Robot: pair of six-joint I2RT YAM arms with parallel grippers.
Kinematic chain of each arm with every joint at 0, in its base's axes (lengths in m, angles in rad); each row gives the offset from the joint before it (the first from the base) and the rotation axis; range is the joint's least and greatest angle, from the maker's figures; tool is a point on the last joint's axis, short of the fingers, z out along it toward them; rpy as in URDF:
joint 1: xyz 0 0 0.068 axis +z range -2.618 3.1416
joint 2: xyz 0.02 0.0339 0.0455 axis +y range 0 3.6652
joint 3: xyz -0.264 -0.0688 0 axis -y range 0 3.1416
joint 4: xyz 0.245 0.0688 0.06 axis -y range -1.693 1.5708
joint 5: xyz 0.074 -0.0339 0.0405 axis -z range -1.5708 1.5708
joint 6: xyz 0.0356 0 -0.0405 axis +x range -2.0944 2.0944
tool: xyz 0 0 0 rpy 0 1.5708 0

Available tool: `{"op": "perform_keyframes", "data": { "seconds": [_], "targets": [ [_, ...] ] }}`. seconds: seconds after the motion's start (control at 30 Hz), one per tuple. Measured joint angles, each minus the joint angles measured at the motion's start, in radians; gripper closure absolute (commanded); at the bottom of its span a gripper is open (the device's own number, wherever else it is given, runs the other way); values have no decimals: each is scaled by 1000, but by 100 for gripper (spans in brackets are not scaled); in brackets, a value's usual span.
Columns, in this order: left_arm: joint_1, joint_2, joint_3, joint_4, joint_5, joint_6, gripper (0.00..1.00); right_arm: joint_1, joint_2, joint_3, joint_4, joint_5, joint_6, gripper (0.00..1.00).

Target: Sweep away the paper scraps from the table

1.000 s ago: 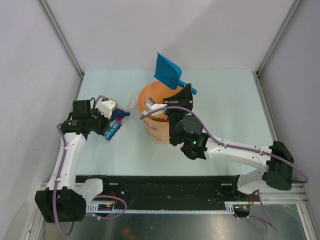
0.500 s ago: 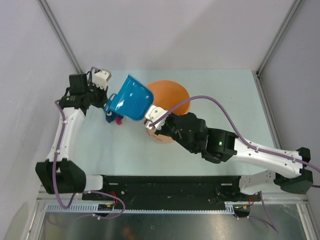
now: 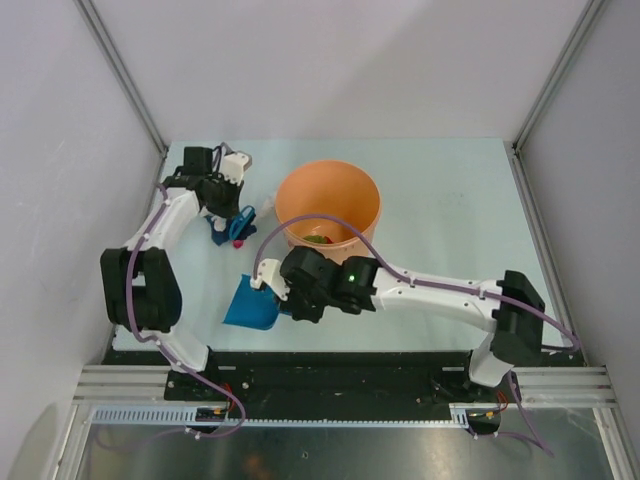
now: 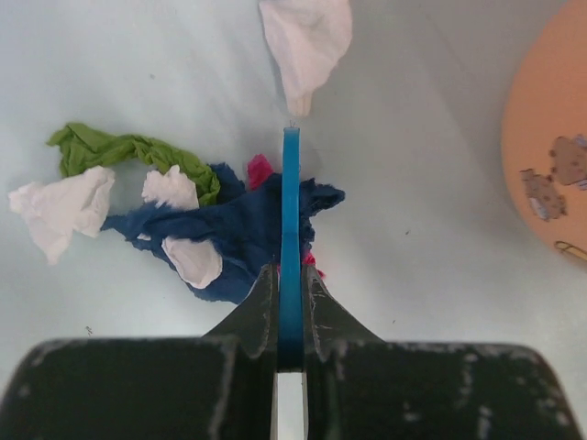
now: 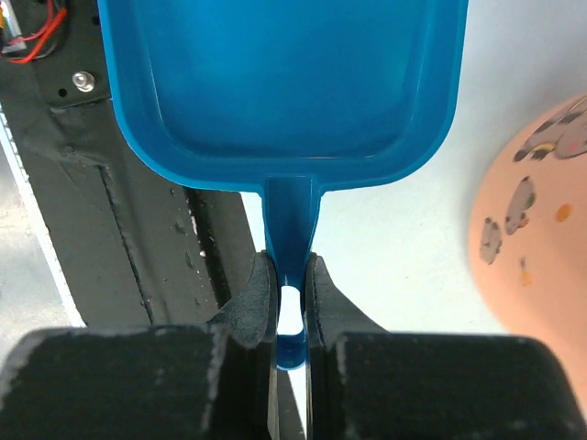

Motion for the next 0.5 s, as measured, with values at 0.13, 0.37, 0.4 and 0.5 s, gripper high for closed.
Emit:
{"op": "perform_keyframes", "data": {
  "seconds": [0.13,0.37,0.4,0.5],
  "targets": [
    [2,17,-35,16,-16,11,100,-35,66,0,-17,-35,57,100],
    [2,-145,-243,70,-10,80,100,-44,179,-1,-22,-40,111,100],
    [2,-177,-273,63,-7,91,100,-44,190,-1,-22,-39,115,100],
    [8,-274,-354,15,18,135,100,-44,223,-1,-23,-39,130,100]
  ]
}}
